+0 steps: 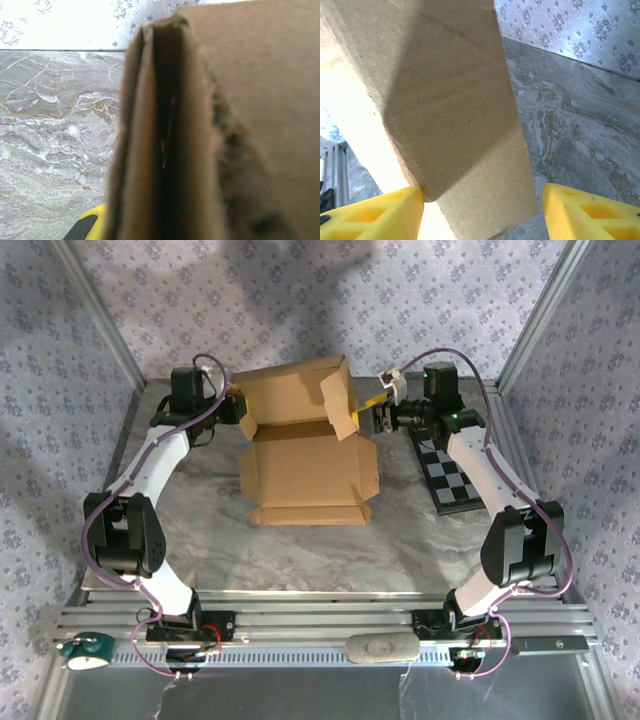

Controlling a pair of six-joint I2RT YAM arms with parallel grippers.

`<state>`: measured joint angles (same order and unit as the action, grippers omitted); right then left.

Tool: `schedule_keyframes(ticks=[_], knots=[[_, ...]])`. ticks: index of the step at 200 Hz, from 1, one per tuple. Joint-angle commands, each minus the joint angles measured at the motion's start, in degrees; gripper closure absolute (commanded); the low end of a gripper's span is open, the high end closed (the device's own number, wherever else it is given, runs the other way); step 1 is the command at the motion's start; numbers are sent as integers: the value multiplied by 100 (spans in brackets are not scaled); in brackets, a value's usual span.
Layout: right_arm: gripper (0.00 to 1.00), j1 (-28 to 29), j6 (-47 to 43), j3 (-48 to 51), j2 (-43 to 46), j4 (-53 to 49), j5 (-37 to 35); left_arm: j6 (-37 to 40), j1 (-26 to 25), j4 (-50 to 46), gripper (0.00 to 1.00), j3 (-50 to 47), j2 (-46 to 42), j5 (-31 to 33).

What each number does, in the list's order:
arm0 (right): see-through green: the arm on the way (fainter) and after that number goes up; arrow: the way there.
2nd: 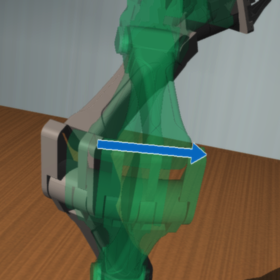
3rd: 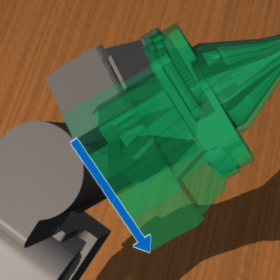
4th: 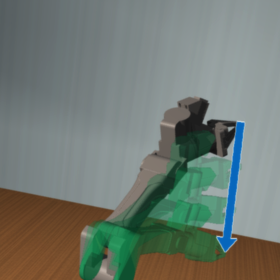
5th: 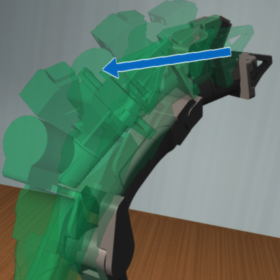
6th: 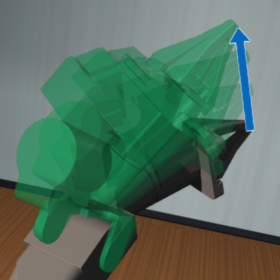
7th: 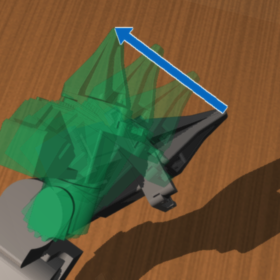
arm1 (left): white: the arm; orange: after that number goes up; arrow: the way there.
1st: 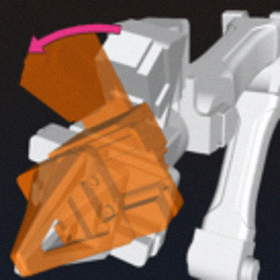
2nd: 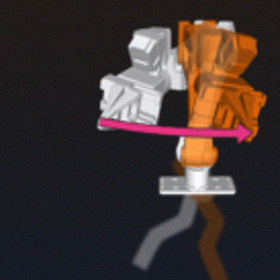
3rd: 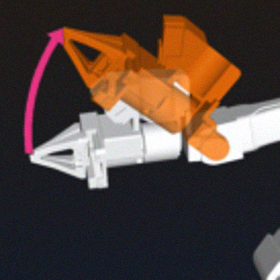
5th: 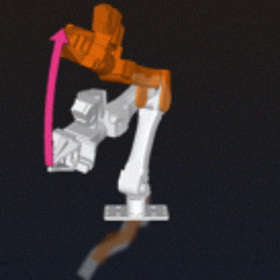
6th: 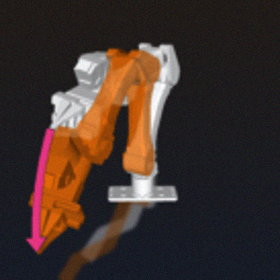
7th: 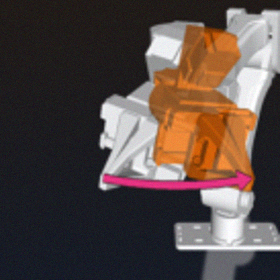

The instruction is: Fold the paper box

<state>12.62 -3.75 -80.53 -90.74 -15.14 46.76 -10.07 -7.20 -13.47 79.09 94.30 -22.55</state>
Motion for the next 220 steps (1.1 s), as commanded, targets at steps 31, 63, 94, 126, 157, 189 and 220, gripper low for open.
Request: schedule_keyframes(ticks=[31,63,94,126,157,189,220], knots=[[34,147,-392,-497,127,-285,-300,56,-91,6,100,133,-71,-172],[31,186,-458,-550,138,-322,-218,66,-106,-50,100,144,-78,-130],[28,206,-569,-663,104,-440,-297,91,-132,-65,100,151,-85,-127],[26,325,-785,-980,-102,-772,-449,135,-174,-102,100,151,-103,-94],[25,438,-916,-1129,-194,-910,-551,153,-190,-120,100,168,-105,-83],[25,467,-1000,-1349,-373,-1085,-755,158,-205,-120,100,168,-123,-92],[25,508,-1092,-1556,-557,-1244,-752,171,-211,-111,100,172,-138,-110]])
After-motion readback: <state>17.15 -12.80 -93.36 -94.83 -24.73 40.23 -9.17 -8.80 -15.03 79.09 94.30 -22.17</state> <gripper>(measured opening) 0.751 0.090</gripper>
